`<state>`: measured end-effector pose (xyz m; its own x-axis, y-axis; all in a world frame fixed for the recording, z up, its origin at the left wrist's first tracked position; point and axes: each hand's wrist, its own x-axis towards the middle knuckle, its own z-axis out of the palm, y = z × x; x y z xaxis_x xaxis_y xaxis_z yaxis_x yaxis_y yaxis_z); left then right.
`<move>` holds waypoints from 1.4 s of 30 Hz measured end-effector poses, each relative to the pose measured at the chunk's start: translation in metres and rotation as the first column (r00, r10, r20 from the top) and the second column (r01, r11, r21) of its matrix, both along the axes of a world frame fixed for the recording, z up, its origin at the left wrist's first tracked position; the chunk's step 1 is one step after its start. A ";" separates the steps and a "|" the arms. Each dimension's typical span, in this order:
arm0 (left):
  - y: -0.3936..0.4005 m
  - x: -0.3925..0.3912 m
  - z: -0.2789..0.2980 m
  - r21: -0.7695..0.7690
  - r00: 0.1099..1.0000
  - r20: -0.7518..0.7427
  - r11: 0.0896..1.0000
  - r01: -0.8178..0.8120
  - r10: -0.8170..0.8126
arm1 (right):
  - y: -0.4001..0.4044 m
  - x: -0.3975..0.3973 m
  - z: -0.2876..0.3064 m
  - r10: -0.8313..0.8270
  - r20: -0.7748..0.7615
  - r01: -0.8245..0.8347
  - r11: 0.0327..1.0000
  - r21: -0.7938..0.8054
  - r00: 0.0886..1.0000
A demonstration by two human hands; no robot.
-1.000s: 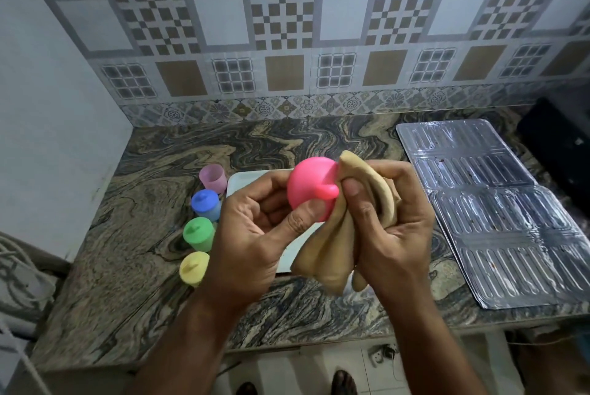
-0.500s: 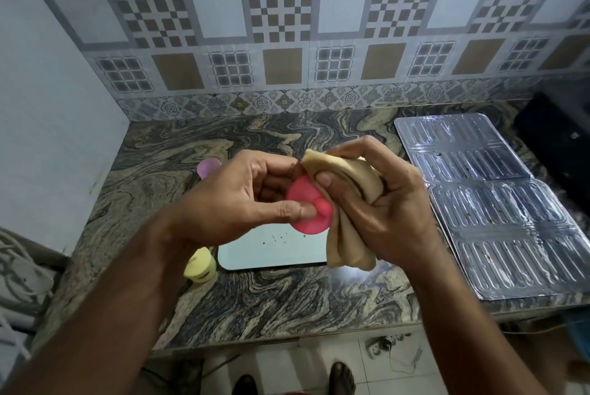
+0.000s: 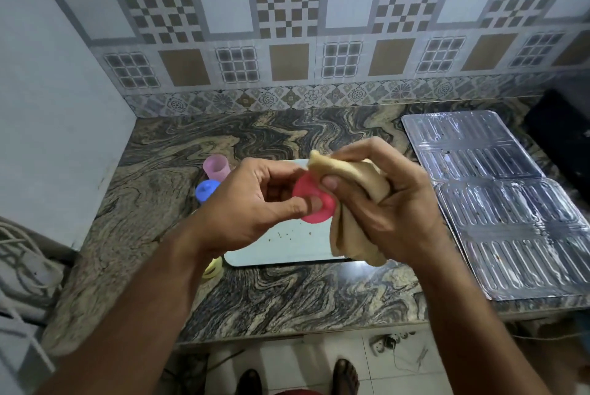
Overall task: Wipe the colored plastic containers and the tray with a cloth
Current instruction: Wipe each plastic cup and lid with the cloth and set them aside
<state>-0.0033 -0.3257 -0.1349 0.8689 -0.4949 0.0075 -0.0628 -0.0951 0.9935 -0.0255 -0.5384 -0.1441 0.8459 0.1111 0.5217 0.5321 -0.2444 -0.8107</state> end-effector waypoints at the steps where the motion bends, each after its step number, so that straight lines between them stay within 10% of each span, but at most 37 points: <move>1: 0.001 0.000 0.002 0.018 1.000 0.012 1.000 0.015 -0.016 | 0.002 0.001 -0.001 -0.007 0.009 0.007 1.000 -0.030 1.000; 26: -0.021 -0.020 -0.015 -0.361 0.962 -0.182 0.896 -0.259 0.204 | 0.029 -0.010 -0.032 -0.108 -0.236 0.227 0.794 0.565 0.966; 32: -0.025 -0.027 -0.016 -0.314 0.936 -0.115 0.882 -0.352 0.333 | 0.018 -0.010 -0.029 -0.069 -0.178 0.142 0.887 0.438 0.982; 42: 0.002 -0.007 -0.001 0.007 0.996 -0.081 0.999 -0.038 0.039 | 0.001 0.006 -0.013 0.095 -0.132 -0.086 0.993 0.074 0.987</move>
<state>-0.0099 -0.3233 -0.1360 0.8850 -0.4610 -0.0657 0.0213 -0.1009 0.9947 -0.0193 -0.5378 -0.1569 0.8971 0.1586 0.4124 0.4340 -0.1417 -0.8897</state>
